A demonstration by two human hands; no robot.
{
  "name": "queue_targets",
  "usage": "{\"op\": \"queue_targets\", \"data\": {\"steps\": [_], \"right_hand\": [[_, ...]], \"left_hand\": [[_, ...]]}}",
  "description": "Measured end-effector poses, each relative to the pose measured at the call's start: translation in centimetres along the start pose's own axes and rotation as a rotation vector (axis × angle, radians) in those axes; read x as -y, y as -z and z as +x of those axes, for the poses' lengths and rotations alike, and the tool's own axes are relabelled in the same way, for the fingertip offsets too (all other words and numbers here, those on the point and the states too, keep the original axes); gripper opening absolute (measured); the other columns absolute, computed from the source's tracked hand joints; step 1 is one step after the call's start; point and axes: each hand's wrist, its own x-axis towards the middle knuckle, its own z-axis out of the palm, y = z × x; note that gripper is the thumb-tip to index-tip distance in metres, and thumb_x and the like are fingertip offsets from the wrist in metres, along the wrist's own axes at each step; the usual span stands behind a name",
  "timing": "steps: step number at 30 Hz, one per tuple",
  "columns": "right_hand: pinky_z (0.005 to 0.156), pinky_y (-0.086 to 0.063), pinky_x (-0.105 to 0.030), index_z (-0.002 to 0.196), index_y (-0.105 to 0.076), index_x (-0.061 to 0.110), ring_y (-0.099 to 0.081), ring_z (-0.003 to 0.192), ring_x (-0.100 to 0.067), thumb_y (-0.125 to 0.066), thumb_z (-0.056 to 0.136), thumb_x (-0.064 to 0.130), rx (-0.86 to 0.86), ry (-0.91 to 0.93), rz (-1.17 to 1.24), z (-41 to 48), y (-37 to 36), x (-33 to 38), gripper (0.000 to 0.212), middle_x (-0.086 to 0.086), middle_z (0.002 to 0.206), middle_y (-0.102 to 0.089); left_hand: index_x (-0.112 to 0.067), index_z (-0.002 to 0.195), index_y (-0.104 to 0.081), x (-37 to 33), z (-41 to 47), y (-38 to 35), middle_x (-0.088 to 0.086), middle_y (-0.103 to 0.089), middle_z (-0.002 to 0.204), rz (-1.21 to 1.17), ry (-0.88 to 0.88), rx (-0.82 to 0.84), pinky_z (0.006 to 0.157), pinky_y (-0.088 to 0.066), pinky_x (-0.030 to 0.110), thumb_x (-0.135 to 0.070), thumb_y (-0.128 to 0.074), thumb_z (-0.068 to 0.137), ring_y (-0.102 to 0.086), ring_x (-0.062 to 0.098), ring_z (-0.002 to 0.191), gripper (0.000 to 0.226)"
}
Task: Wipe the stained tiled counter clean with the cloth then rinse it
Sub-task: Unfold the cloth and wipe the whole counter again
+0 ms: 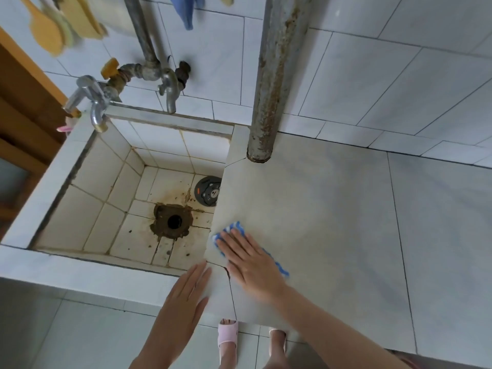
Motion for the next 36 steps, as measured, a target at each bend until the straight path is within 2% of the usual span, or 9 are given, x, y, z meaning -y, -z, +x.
{"op": "queue_targets", "data": {"steps": [4,7,11,13,17,20,24,31,36], "right_hand": [[0.115,-0.018,-0.036,0.149,-0.023,0.016,-0.017,0.144,-0.019,-0.016,0.102,0.032,0.074,-0.026,0.0,3.3,0.7,-1.0,0.05,-0.002,0.156,-0.022],[0.114,-0.017,-0.035,0.147,-0.028,0.014,-0.025,0.142,-0.021,-0.001,0.101,0.034,0.115,-0.138,0.015,7.6,1.5,-2.3,0.057,-0.003,0.153,-0.028],[0.118,0.006,-0.031,0.149,-0.005,0.014,-0.001,0.146,-0.02,0.024,0.088,0.045,0.086,-0.2,0.023,12.2,1.9,-4.7,0.075,-0.004,0.158,-0.004],[0.117,0.009,-0.032,0.149,0.006,0.014,0.009,0.145,-0.019,0.019,0.089,0.045,0.085,-0.284,0.017,14.2,1.9,-5.8,0.068,-0.004,0.158,0.007],[0.116,0.011,-0.034,0.149,0.008,0.011,0.013,0.145,-0.022,-0.011,0.102,0.031,0.11,-0.376,-0.012,16.8,1.8,-7.6,0.055,-0.006,0.158,0.01],[0.115,0.011,-0.032,0.149,0.005,0.011,0.01,0.145,-0.021,-0.011,0.102,0.032,0.087,-0.385,0.013,16.3,1.8,-7.5,0.054,-0.006,0.158,0.008],[0.116,0.009,-0.03,0.149,0.002,0.014,0.006,0.146,-0.019,0.006,0.092,0.042,0.05,-0.339,0.026,12.5,1.5,-4.7,0.063,-0.005,0.159,0.001],[0.116,-0.009,-0.036,0.15,-0.011,0.012,-0.007,0.146,-0.022,-0.014,0.101,0.039,0.032,-0.223,0.055,3.0,-0.6,5.4,0.056,-0.006,0.158,-0.009],[0.114,-0.018,-0.036,0.149,-0.018,0.014,-0.016,0.144,-0.02,-0.018,0.101,0.037,0.033,-0.216,0.051,-0.9,-0.4,6.5,0.054,-0.004,0.157,-0.018]], "left_hand": [[-0.018,0.142,-0.034,1.3,-0.5,0.9,-0.004,-0.027,0.151,0.005,0.064,0.006,0.111,-0.009,0.014,-0.041,-0.026,0.096,-0.021,0.01,0.138,0.052],[-0.017,0.142,-0.034,2.5,-0.8,1.2,-0.004,-0.023,0.153,0.007,0.089,-0.022,0.11,-0.012,0.017,-0.045,-0.025,0.096,-0.024,0.011,0.137,0.055],[-0.018,0.145,-0.027,3.9,-1.6,1.4,-0.005,-0.018,0.154,-0.004,0.151,-0.089,0.11,-0.017,0.024,-0.05,-0.025,0.094,-0.022,0.012,0.139,0.06],[-0.017,0.145,-0.028,4.4,-2.0,1.6,-0.004,-0.02,0.153,-0.008,0.197,-0.118,0.11,-0.021,0.026,-0.052,-0.026,0.093,-0.025,0.015,0.138,0.062],[-0.016,0.144,-0.029,5.0,-2.7,2.0,-0.003,-0.021,0.153,-0.009,0.269,-0.185,0.106,-0.03,0.035,-0.055,-0.027,0.091,-0.026,0.017,0.137,0.066],[-0.018,0.145,-0.025,5.2,-3.1,2.3,-0.001,-0.021,0.153,-0.015,0.313,-0.22,0.103,-0.029,0.036,-0.054,-0.028,0.09,-0.028,0.02,0.136,0.067],[-0.018,0.145,-0.025,5.2,-3.3,2.3,0.002,-0.021,0.153,-0.016,0.336,-0.23,0.102,-0.032,0.038,-0.054,-0.025,0.091,-0.028,0.023,0.137,0.066],[-0.014,0.145,-0.025,5.2,-3.2,2.0,0.005,-0.02,0.153,0.004,0.358,-0.207,0.105,-0.03,0.038,-0.053,-0.023,0.092,-0.025,0.024,0.138,0.067],[-0.011,0.142,-0.031,5.1,-3.2,2.1,0.009,-0.026,0.151,0.038,0.373,-0.198,0.102,-0.035,0.039,-0.051,-0.026,0.091,-0.033,0.028,0.134,0.065]]}}
